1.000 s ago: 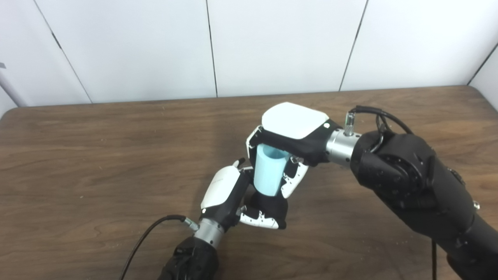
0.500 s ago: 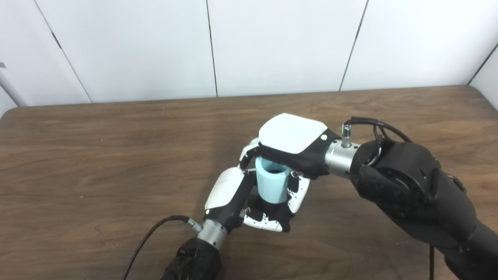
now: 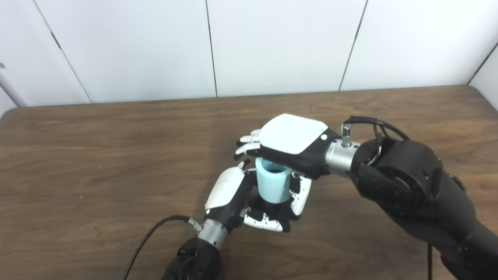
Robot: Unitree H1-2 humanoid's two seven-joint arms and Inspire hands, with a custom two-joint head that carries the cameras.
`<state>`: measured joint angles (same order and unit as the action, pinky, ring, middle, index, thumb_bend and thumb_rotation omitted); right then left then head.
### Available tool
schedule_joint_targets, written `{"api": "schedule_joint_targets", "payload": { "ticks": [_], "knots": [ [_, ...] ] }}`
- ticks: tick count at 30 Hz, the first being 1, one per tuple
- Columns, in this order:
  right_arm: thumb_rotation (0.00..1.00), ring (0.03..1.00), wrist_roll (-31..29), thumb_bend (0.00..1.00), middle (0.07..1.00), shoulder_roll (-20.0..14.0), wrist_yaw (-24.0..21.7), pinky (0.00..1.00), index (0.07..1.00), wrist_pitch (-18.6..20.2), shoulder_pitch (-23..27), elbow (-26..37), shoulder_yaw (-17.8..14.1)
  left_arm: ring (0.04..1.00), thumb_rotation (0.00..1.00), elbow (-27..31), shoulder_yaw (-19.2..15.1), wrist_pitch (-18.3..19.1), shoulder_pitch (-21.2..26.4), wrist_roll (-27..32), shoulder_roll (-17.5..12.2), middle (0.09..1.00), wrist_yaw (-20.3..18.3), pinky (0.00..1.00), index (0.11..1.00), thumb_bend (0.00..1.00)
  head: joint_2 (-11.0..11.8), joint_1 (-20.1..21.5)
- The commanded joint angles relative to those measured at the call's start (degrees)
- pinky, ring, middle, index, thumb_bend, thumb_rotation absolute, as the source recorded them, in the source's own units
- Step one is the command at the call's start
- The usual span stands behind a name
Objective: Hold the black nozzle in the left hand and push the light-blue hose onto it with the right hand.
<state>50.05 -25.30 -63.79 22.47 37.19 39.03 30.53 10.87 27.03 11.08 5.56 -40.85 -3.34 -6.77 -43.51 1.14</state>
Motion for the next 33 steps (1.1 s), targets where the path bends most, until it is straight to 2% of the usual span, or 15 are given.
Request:
{"api": "schedule_joint_targets", "payload": {
  "ticks": [1, 3, 5, 8, 12, 13, 15, 20, 21, 25, 33],
  "knots": [
    [0.19, 0.952, -1.16, 0.90, 0.941, -2.41, -1.07, 0.91, 0.863, -2.99, -0.51, -2.30, -0.30, 0.533, 0.00, -1.69, 0.24, 1.60, -0.37, -1.14, -0.38, 0.476, -1.42, 1.00, 0.471, 0.50, 0.01, 0.05],
    [0.25, 0.955, -1.40, 0.96, 0.938, -2.65, -0.03, 0.91, 0.862, -4.41, -0.67, -2.67, -1.37, 0.532, 0.00, -1.71, 0.22, 1.57, -0.39, -1.11, -0.33, 0.476, -1.43, 1.00, 0.471, 0.50, 0.01, 0.05],
    [0.25, 0.962, -1.49, 0.97, 0.941, -2.95, 1.00, 0.91, 0.865, -5.65, -0.91, -2.64, -2.52, 0.531, 0.00, -1.77, 0.20, 1.55, -0.37, -1.09, -0.28, 0.474, -1.46, 1.00, 0.473, 0.50, -0.07, -0.03],
    [0.29, 0.975, -0.70, 0.99, 0.951, -4.01, 4.49, 0.92, 0.873, -9.72, -1.69, -2.55, -4.41, 0.528, 0.00, -1.85, 0.17, 1.48, -0.35, -1.02, -0.21, 0.467, -1.50, 1.00, 0.480, 0.50, -0.09, 0.05],
    [0.39, 0.981, -2.39, 0.96, 0.967, -4.38, 7.99, 0.94, 0.888, -12.84, -2.83, -3.08, -7.78, 0.517, 0.00, -2.13, 0.12, 1.25, -0.30, -0.95, -0.04, 0.468, -1.37, 1.00, 0.483, 0.50, -0.04, -0.25],
    [0.47, 0.982, -3.82, 0.92, 0.971, -4.42, 9.14, 0.94, 0.895, -13.23, -3.26, -3.03, -9.31, 0.517, 0.00, -2.22, 0.06, 1.12, -0.32, -0.86, -0.07, 0.469, -1.31, 1.00, 0.482, 0.50, -0.04, -0.25],
    [0.56, 0.980, -6.62, 0.87, 0.970, -4.13, 11.04, 0.94, 0.899, -13.30, -4.07, -2.64, -12.14, 0.516, 0.00, -2.40, -0.03, 0.89, -0.34, -0.71, -0.14, 0.469, -1.18, 1.00, 0.482, 0.50, -0.08, -0.24],
    [0.57, 0.974, -12.12, 0.80, 0.962, -3.05, 14.63, 0.91, 0.889, -13.20, -6.17, -0.69, -17.59, 0.518, 0.00, -2.41, -0.12, 0.80, -0.35, -0.85, -0.12, 0.467, -1.16, 1.00, 0.483, 0.50, -0.15, -0.36],
    [0.61, 0.971, -12.98, 0.78, 0.960, -2.99, 15.14, 0.90, 0.886, -13.09, -6.44, -0.14, -18.37, 0.519, 0.00, -2.44, -0.16, 0.80, -0.36, -0.87, -0.12, 0.466, -1.14, 1.00, 0.483, 0.50, -0.24, -0.39],
    [0.68, 0.966, -14.54, 0.71, 0.957, -3.24, 15.69, 0.88, 0.888, -12.67, -6.54, 1.08, -20.07, 0.519, 0.00, -2.46, -0.21, 0.73, -0.45, -0.89, -0.14, 0.465, -1.07, 1.00, 0.484, 0.50, -0.17, -0.33],
    [0.75, 0.961, -15.37, 0.68, 0.959, -3.90, 15.88, 0.85, 0.910, -11.93, -7.35, 3.74, -21.50, 0.523, 0.00, -2.54, -0.47, 0.61, -0.58, -0.86, -0.63, 0.464, -1.12, 1.00, 0.484, 0.50, -0.06, -0.58]
  ]
}}
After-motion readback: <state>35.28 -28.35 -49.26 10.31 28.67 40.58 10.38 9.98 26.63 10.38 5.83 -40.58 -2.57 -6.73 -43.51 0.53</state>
